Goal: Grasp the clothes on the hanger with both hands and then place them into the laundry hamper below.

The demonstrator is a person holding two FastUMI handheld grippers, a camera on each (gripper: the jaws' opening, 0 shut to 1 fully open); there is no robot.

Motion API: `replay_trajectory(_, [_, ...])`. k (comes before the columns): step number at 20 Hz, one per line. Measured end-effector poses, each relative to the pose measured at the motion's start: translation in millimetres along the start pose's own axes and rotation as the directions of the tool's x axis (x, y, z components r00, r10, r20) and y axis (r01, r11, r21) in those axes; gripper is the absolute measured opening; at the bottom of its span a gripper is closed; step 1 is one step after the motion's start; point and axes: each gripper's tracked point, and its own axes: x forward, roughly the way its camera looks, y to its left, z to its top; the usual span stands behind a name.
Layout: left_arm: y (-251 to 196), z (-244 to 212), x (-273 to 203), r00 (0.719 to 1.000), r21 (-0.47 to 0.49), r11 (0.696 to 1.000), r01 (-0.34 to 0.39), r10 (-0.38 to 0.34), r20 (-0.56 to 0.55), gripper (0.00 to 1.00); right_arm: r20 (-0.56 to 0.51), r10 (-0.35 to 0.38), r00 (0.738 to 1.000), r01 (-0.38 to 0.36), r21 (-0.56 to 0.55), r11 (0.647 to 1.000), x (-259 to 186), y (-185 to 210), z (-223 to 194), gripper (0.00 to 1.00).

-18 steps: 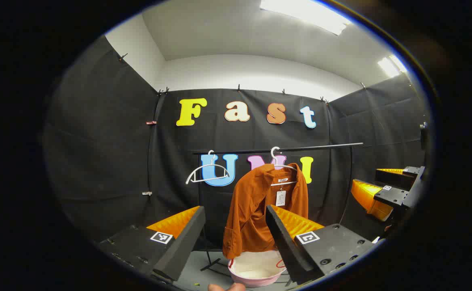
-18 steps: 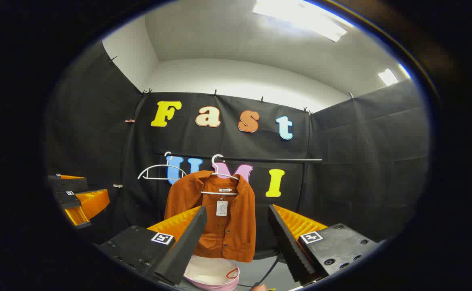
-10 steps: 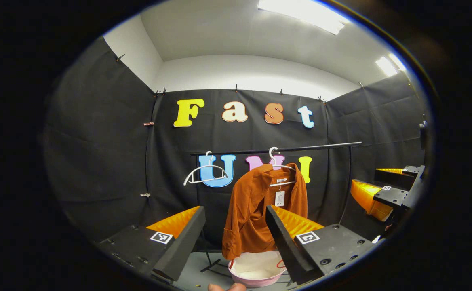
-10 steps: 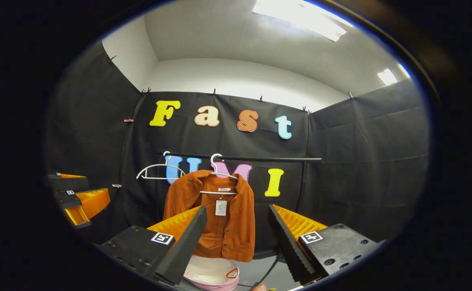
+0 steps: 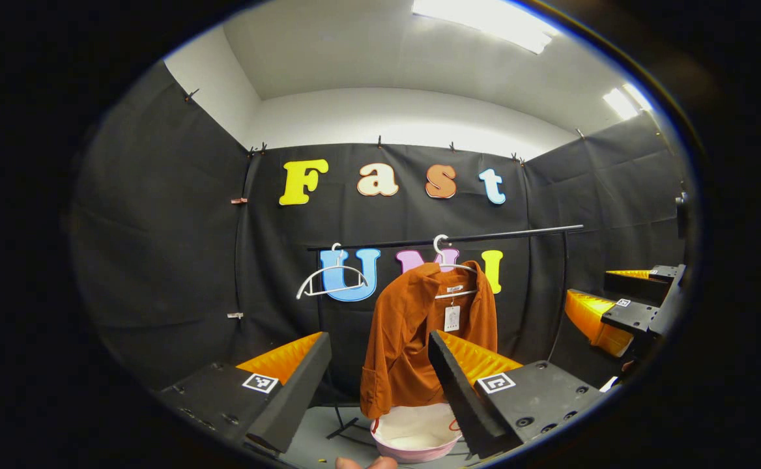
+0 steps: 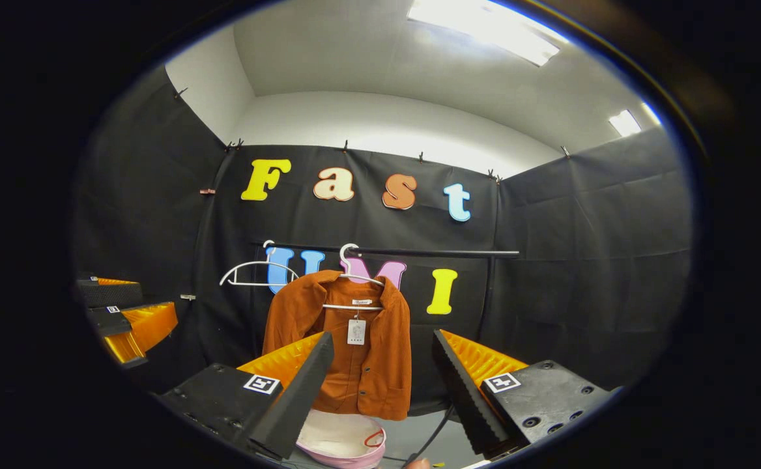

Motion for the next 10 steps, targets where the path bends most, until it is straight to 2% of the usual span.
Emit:
replay_trajectory(6, [-3, 0, 7, 1.000, 0.001, 1.000, 0.011, -0.011, -0.002, 0.95, -0.018, -0.012, 1.000, 0.012, 0.014, 1.000, 4, -4, -5, 0.98])
replay_trajectory(10, [-10, -1, 31, 1.000, -0.008, 1.000, 0.017, -0.017, 0.002, 0.95, -0.021, -0.029, 0.999, 0.029, 0.020, 0.999, 22, -15, -9, 0.98])
